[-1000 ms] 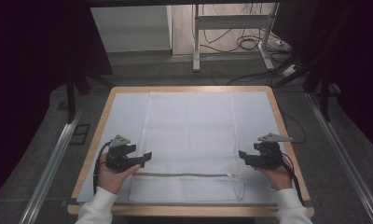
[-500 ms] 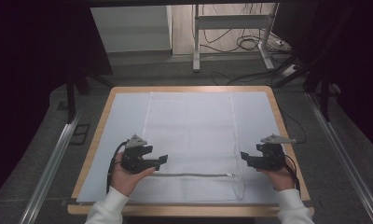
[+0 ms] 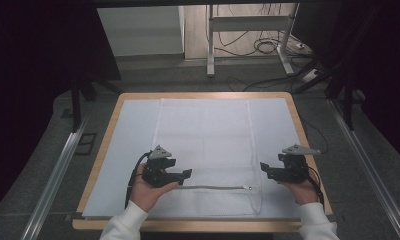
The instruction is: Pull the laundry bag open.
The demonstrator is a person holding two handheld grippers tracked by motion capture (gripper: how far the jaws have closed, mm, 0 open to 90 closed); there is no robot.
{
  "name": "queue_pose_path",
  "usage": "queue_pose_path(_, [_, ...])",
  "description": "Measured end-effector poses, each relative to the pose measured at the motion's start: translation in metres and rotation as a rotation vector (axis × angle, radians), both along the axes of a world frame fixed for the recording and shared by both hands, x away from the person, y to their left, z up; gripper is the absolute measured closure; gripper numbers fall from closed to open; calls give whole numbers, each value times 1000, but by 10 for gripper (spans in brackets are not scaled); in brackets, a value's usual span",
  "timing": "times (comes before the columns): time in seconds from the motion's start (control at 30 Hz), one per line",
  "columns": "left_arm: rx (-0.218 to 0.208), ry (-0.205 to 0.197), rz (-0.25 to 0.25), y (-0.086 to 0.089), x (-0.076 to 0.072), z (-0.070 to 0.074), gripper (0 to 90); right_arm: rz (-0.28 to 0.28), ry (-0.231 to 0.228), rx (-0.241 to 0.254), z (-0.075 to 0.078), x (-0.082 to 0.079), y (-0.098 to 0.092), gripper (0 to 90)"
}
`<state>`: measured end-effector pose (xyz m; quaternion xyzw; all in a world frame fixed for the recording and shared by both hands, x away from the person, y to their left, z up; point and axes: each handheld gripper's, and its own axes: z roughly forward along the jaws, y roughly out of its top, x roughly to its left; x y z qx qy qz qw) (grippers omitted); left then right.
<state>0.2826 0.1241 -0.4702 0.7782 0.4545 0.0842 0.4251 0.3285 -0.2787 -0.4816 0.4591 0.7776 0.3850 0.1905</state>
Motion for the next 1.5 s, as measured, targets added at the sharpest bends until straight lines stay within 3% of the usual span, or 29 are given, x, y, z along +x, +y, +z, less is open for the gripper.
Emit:
queue_pose_path(0.53, [5, 36, -47, -18, 0, -3, 272, -2, 7, -9, -1, 2, 3, 201])
queue_pose_path(0.8, [0, 47, -96, -40, 2, -1, 275, 0, 10, -19, -2, 3, 4, 202])
queue_pose_path(1.0, [2, 59, -114, -47, 2, -5, 277, -5, 10, -21, -3, 3, 2, 202])
queue_pose_path(1.5, [-2, 62, -167, -62, -1, -5, 295, 5, 22, -27, -6, 3, 5, 202])
